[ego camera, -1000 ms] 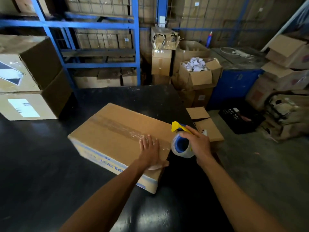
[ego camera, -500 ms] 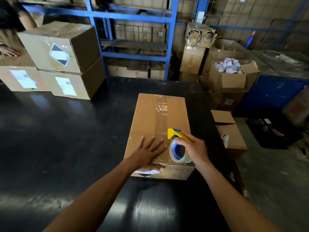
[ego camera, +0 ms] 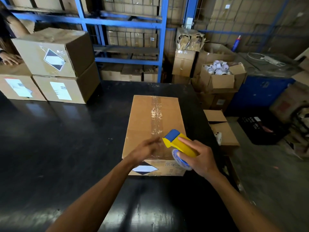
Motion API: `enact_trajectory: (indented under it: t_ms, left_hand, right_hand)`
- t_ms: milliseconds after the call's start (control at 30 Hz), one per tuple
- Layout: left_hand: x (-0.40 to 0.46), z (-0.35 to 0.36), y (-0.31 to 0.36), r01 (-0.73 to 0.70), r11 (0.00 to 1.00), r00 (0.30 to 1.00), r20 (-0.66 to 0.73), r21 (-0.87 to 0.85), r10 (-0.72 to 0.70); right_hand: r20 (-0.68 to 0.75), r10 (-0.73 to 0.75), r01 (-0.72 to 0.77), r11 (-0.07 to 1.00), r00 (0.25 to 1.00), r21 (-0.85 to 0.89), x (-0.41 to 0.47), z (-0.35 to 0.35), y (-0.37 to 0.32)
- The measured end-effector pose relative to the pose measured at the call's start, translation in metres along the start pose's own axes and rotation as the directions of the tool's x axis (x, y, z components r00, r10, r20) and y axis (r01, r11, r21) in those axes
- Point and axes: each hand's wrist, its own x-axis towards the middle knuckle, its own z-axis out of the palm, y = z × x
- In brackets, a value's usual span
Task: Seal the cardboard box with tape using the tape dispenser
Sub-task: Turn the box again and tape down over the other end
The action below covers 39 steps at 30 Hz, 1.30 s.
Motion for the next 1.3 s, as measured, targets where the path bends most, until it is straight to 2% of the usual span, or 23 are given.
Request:
enact_trajectory:
  t_ms: [33, 67, 133, 200, 267, 533, 600, 733, 833, 933, 1033, 1167, 1300]
  left_hand:
    - [-0.005, -0.003, 0.006, 0.053, 0.967, 0.996, -0.052, -0.247, -0.068]
    - [-0.009, -0.006, 0.011, 0.106, 0.893, 0.988, -0.06, -0.437, -0.146]
    - [-0.016, -0.01, 0.018, 0.172, 0.786, 0.974, -0.018, -0.594, -0.227]
    - [-0.029, -0.005, 0.029, 0.171, 0.793, 0.981, 0.029, -0.584, -0.191]
    - [-0.035, 0.0, 0.032, 0.164, 0.823, 0.984, 0.036, -0.543, -0.172]
    - [-0.053, -0.014, 0.018, 0.202, 0.698, 0.938, -0.069, -0.687, -0.339]
    - [-0.054, -0.018, 0.013, 0.193, 0.7, 0.908, -0.145, -0.688, -0.393]
    - [-0.057, -0.023, 0.009, 0.123, 0.789, 0.811, -0.397, -0.602, -0.429]
    - [-0.07, -0.044, 0.011, 0.004, 0.828, 0.718, -0.575, -0.56, -0.393]
    - [-0.084, -0.071, 0.0, -0.035, 0.927, 0.615, -0.74, -0.372, -0.273]
    - [-0.086, -0.056, -0.02, -0.007, 0.977, 0.582, -0.795, -0.215, -0.171]
    - [-0.079, -0.027, -0.043, -0.04, 0.96, 0.496, -0.839, -0.278, -0.223]
    - [-0.075, -0.02, -0.052, -0.042, 0.956, 0.478, -0.847, -0.289, -0.235]
  right_hand:
    - [-0.03, -0.115, 0.115, 0.993, 0.993, -0.017, -0.006, -0.002, -0.001]
    - [-0.051, -0.212, 0.21, 0.977, 0.976, -0.042, -0.01, -0.002, -0.003]
    - [-0.021, -0.325, 0.319, 0.937, 0.946, -0.14, -0.015, 0.0, -0.004]
    - [0.078, -0.332, 0.34, 0.894, 0.94, -0.293, -0.015, 0.008, -0.003]
    - [0.127, -0.298, 0.324, 0.874, 0.946, -0.361, -0.017, 0.016, 0.001]
    - [0.146, -0.398, 0.417, 0.897, 0.906, -0.148, -0.019, 0.039, -0.015]
    - [0.171, -0.398, 0.422, 0.896, 0.901, -0.136, -0.015, 0.043, -0.022]
    - [0.297, -0.39, 0.452, 0.874, 0.872, -0.179, -0.009, 0.049, -0.034]
    - [0.327, -0.322, 0.414, 0.869, 0.888, -0.269, 0.003, 0.033, -0.031]
    - [0.394, -0.323, 0.462, 0.822, 0.86, -0.333, 0.013, 0.0, -0.017]
    - [0.492, -0.306, 0.529, 0.74, 0.815, -0.415, 0.022, -0.016, -0.016]
    - [0.583, -0.272, 0.591, 0.653, 0.766, -0.473, 0.023, -0.017, -0.017]
    - [0.623, -0.218, 0.597, 0.629, 0.751, -0.499, 0.023, -0.019, -0.013]
